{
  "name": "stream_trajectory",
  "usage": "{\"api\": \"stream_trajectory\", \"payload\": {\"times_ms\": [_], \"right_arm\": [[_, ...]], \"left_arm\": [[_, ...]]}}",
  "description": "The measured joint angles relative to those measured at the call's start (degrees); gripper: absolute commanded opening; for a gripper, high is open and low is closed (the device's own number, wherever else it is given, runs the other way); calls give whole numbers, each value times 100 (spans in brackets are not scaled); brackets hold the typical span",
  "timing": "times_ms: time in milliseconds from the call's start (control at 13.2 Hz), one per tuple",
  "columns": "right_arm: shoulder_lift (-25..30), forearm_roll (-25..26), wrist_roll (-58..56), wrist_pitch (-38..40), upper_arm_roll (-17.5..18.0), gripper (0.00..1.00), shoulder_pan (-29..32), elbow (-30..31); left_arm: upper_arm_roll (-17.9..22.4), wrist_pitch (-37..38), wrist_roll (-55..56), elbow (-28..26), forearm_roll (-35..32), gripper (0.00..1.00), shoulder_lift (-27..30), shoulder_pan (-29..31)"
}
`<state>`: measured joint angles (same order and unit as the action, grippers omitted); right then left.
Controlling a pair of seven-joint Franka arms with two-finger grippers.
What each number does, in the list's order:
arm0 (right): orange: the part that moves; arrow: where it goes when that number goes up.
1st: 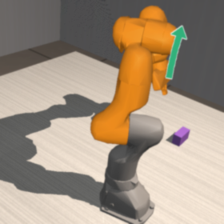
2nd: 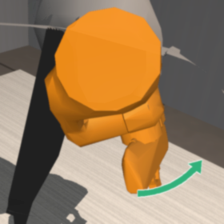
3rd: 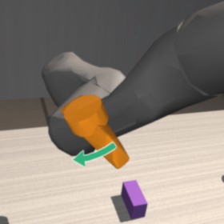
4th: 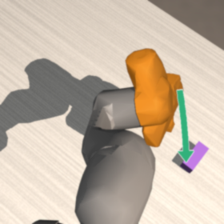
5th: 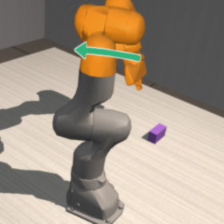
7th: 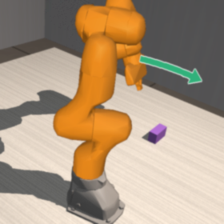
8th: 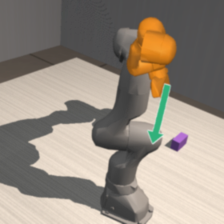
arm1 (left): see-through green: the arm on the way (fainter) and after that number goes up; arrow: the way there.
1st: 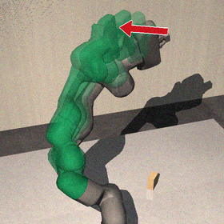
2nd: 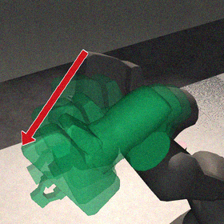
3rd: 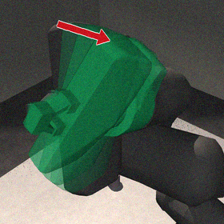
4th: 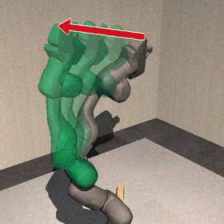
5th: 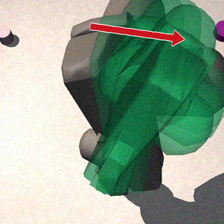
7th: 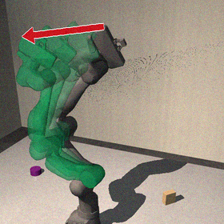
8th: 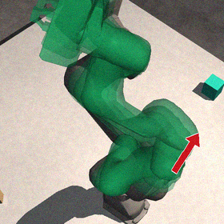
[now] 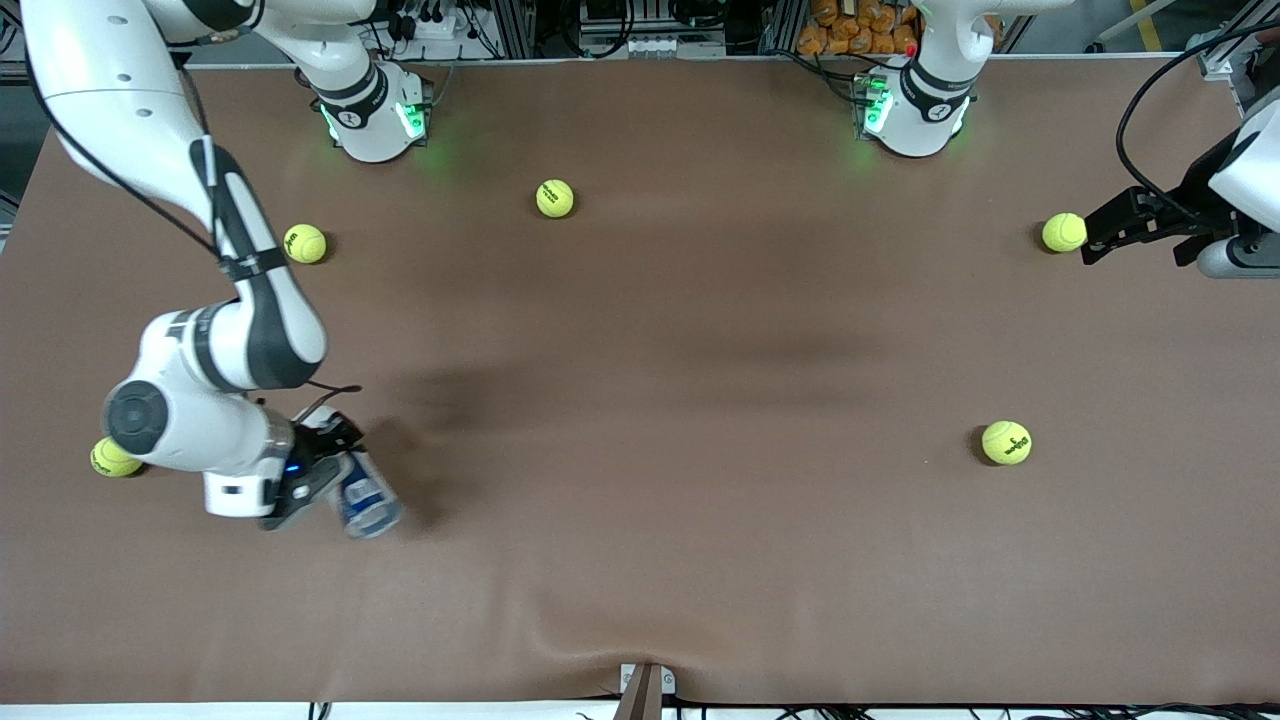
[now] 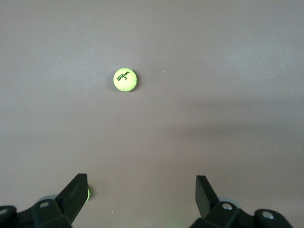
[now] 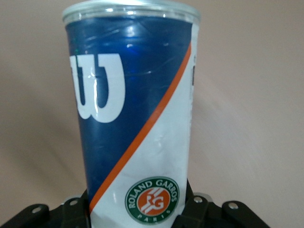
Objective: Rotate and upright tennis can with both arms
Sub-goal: 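Carry the can with the right gripper to the table center, lay it down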
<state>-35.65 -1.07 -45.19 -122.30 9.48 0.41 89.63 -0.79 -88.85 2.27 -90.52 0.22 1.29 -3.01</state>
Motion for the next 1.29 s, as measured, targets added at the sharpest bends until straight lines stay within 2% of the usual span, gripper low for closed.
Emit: {"api": "stream_trajectory", "payload": {"times_ms": [152,304,684,835,1063,1291], "right_arm": [[36,4,-760,-11,102,68,-438,-25],[125,140,-1059,-13,135,73,-1071,-56],[123,1270,-1040,-300,121,74,-2887,-16],[-73,1521,-1035,-518,79,74,-3064,19],[-389,1611,-945,-678,-47,74,-3002,-10],[-537,2079,-158,-731,-32,75,-3055,-43]], "left_arm": [[-1,0,0,0,0,100,0,-1],[-2,0,0,2,0,100,0,-1],[3,0,0,3,0,100,0,1],[1,0,0,3,0,100,-1,1],[0,0,0,3,0,100,-12,0],[0,0,0,3,0,100,-39,0]]}}
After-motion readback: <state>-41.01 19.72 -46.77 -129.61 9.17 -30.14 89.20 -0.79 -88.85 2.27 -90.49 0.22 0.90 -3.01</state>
